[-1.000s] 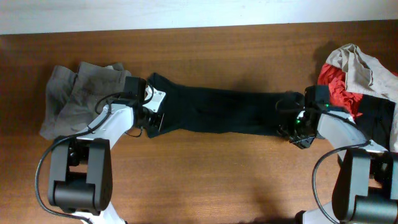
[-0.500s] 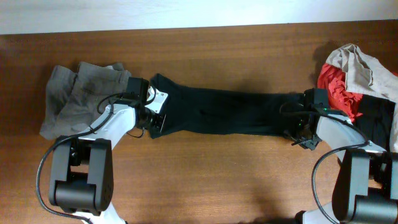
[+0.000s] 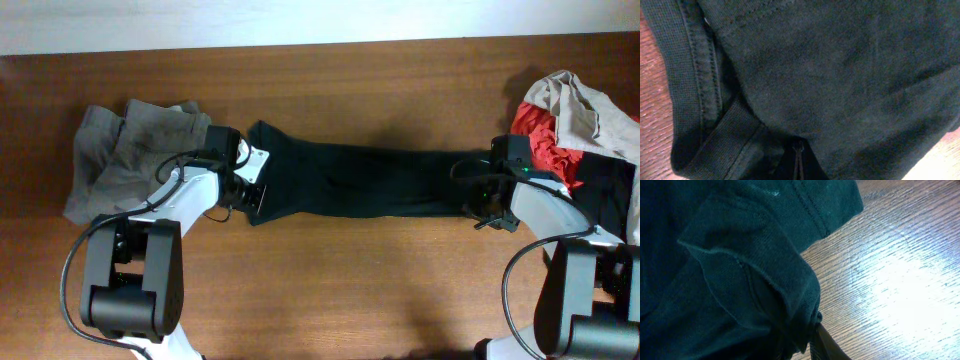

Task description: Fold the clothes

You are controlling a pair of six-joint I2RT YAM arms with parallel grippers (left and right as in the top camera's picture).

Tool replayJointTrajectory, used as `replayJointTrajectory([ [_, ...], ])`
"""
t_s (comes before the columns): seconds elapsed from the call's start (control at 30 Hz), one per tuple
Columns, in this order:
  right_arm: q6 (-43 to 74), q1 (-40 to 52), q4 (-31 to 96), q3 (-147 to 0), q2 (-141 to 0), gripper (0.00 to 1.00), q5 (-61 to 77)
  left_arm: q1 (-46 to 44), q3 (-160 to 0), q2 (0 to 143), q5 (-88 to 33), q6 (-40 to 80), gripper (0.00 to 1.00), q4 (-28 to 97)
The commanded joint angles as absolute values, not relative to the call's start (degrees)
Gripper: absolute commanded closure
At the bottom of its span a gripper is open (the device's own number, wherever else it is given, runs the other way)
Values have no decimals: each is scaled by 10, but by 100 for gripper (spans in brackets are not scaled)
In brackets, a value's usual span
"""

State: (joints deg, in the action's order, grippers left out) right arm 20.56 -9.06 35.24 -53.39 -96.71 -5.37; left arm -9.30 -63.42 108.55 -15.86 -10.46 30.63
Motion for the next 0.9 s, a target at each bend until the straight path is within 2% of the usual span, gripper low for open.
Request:
replayJointTrajectory([
  [0.0, 193, -80, 351, -546, -968, 80, -67, -93, -629, 1101, -152, -100, 100, 308],
  [0.1, 192, -77, 356, -546, -968, 80, -87, -93, -629, 1116, -144, -98, 100, 303],
  [0.43, 223, -79, 391, -561, -968, 79, -291, -93, -629, 1155, -111, -66, 100, 298],
  [0.53, 192, -79, 372, -583, -968, 76, -290, -91, -629, 1155, -109, -56, 100, 295],
  [0.67, 93, -78, 344, -617, -968, 72, -251, -87, -629, 1155, -109, -56, 100, 294],
  [0.87, 83, -88, 333, -631, -968, 63, -289, -78, -629, 1155, -109, -50, 100, 293],
])
